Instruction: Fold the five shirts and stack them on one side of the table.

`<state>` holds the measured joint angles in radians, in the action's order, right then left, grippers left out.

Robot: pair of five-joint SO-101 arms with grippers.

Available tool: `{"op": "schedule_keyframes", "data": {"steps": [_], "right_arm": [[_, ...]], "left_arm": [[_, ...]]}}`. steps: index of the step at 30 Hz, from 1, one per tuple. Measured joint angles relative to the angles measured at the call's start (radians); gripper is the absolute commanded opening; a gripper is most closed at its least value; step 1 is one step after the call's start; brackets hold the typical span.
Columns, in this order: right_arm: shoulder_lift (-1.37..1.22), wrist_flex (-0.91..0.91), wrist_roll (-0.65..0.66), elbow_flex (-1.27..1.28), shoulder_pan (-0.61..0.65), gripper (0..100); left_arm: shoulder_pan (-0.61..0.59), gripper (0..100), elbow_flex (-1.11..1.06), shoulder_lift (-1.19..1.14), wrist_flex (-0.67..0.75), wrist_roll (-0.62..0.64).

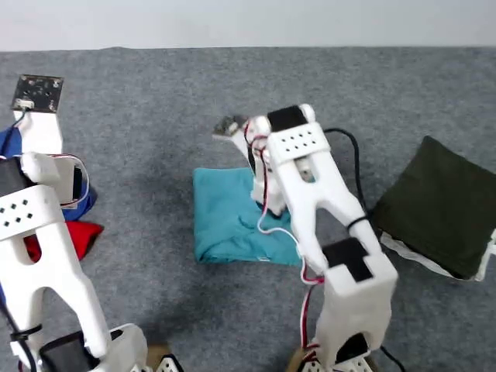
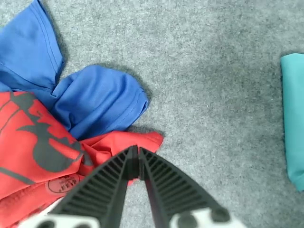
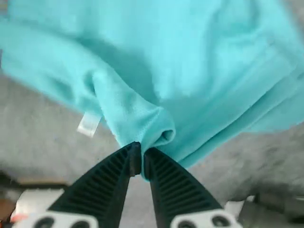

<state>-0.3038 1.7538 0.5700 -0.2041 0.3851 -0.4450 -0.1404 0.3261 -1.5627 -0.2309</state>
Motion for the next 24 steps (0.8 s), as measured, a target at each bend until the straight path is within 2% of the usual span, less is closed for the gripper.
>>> {"op": "schedule_keyframes", "data": {"steps": [7,12,15,19,23,24], "right_arm": [[0.123,-0.031,0.032,0.253,-0.075,2.5],[0.150,-0.086,0.035,0.288,-0.126,16.4],[0.161,-0.091,-0.028,0.265,-0.121,20.2],[0.161,-0.091,-0.101,0.135,-0.084,14.9],[0.161,-0.120,-0.124,0.048,0.017,0.8],[0.161,-0.130,-0.127,0.041,0.044,0.9]], "left_arm": [[0.000,1,0.000,0.000,0.000,0.000],[0.000,1,0.000,0.000,0.000,0.000],[0.000,1,0.000,0.000,0.000,0.000],[0.000,1,0.000,0.000,0.000,0.000],[0.000,1,0.000,0.000,0.000,0.000],[0.000,1,0.000,0.000,0.000,0.000]]}}
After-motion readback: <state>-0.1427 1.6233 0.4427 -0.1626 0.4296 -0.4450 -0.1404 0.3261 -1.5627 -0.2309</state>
